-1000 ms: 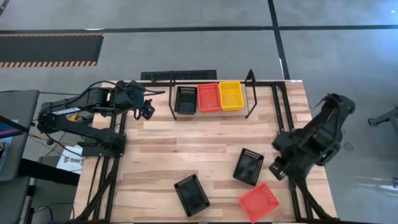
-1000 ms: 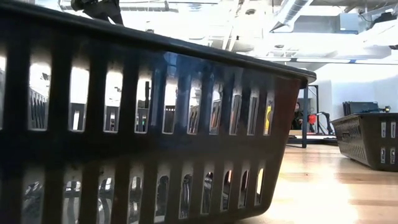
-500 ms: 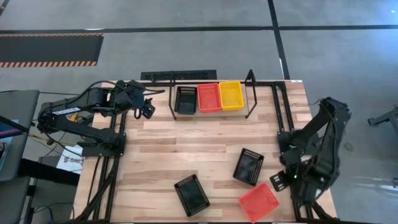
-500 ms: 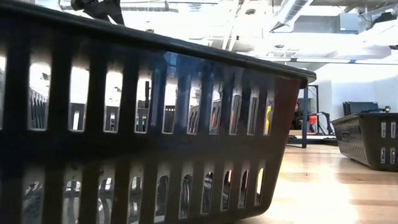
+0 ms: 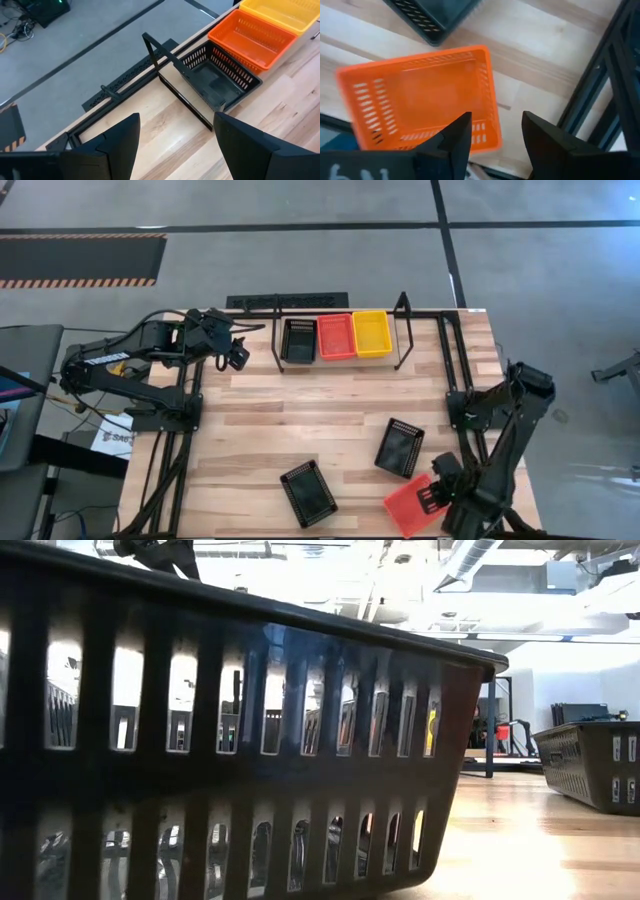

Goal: Stack baskets on shelf by color
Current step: Stack the orange bin on top of the other orange bin on the shelf

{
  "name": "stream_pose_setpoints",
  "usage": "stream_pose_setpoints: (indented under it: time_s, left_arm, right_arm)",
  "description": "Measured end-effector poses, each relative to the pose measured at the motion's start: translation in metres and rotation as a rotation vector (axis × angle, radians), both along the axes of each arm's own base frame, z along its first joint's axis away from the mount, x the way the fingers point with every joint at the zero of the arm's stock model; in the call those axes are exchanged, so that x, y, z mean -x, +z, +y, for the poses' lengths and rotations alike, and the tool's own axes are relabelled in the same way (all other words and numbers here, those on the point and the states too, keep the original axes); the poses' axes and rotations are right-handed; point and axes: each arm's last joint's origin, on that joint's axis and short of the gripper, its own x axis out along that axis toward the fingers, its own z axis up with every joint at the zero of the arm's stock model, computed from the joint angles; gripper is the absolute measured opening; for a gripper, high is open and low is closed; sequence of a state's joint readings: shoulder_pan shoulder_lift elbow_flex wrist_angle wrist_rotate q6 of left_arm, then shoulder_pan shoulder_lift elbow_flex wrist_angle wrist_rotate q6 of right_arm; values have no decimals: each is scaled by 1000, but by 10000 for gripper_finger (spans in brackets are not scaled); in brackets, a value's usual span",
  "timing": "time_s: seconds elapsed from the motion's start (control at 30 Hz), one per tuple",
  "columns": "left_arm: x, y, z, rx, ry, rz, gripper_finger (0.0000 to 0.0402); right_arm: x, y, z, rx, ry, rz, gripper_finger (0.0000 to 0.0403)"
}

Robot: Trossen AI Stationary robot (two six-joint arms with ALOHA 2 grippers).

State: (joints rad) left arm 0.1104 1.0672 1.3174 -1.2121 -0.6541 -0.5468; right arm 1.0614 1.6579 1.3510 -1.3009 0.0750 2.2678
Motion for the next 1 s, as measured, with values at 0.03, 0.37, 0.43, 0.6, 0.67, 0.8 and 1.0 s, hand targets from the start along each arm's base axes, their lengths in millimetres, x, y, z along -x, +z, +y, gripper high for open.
stream_pose_setpoints:
  time_s: [0.03,0.37,0.43,0.6,0.67,0.8,1.0]
  left_arm:
    - [0,0,0,1,-1,0,242]
    - [0,0,0,12,-10,0,242]
    - [0,0,0,15,-12,0,242]
    - [0,0,0,15,-12,0,242]
    - [0,0,0,15,-13,1,242]
    - [0,0,0,15,-12,0,242]
    - [0,0,0,18,-5,-7,242]
  right_arm:
    - [-1,-3,1,5,7,13,198]
    - [-1,-9,7,18,25,3,209]
    - [1,-10,7,23,32,4,209]
    - [4,-33,7,-16,25,-16,209]
    - [6,-40,5,-5,17,-11,209]
    - [6,-45,4,-9,16,-19,209]
    - [6,-68,6,-68,22,-70,208]
